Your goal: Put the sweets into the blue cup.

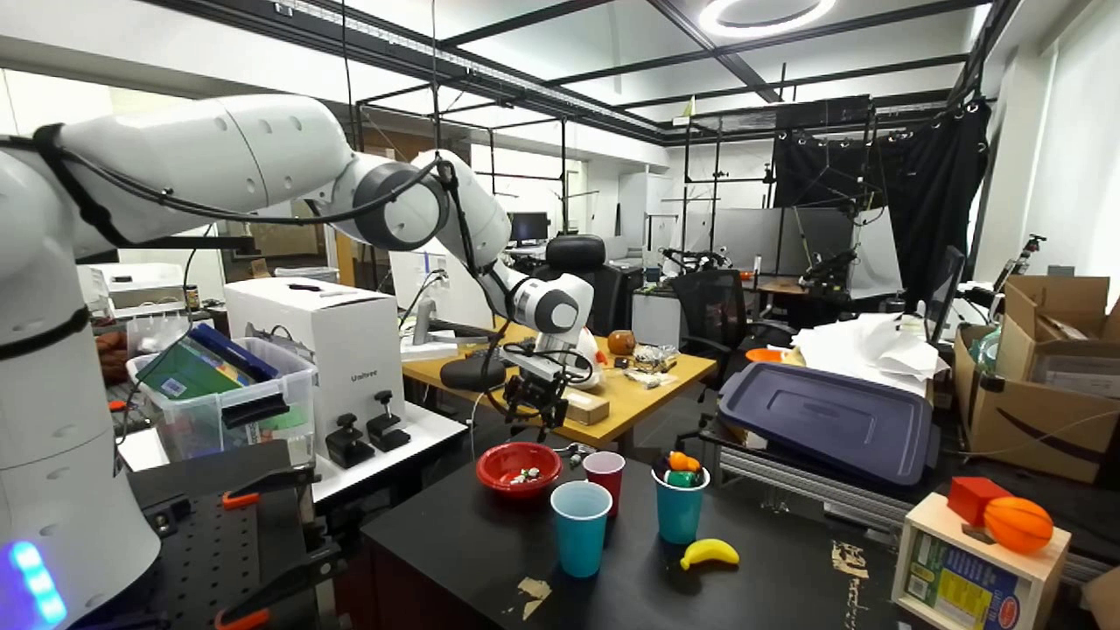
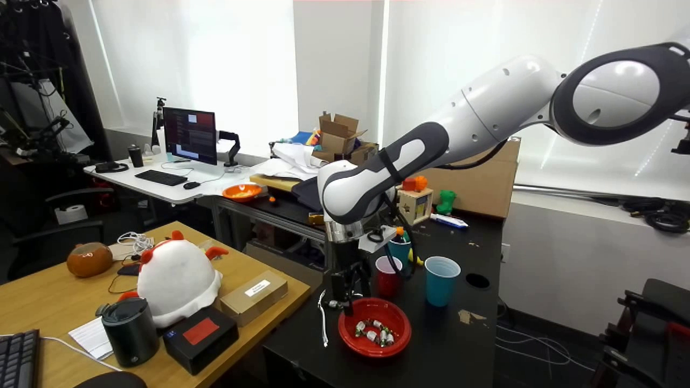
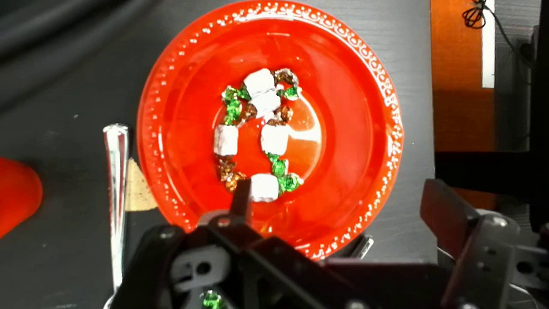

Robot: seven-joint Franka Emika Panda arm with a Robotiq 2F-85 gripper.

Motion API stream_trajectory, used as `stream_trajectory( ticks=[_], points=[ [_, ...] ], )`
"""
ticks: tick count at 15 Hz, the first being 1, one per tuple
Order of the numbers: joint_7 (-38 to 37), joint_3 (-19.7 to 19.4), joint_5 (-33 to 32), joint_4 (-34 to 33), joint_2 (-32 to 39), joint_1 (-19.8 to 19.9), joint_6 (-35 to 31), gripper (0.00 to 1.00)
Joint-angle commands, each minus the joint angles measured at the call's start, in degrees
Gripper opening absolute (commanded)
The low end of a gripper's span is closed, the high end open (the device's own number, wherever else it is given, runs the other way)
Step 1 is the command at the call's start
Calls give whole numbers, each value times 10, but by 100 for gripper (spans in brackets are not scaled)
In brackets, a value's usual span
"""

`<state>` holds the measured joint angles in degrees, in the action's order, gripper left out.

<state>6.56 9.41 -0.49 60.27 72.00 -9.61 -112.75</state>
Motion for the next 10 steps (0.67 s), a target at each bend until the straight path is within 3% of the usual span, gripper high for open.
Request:
stream_trajectory(
  ticks=[1, 10],
  points=[
    [16, 6, 16, -49, 33, 1, 47, 100],
    [12, -1, 24, -109, 96, -3, 95, 100]
  ],
)
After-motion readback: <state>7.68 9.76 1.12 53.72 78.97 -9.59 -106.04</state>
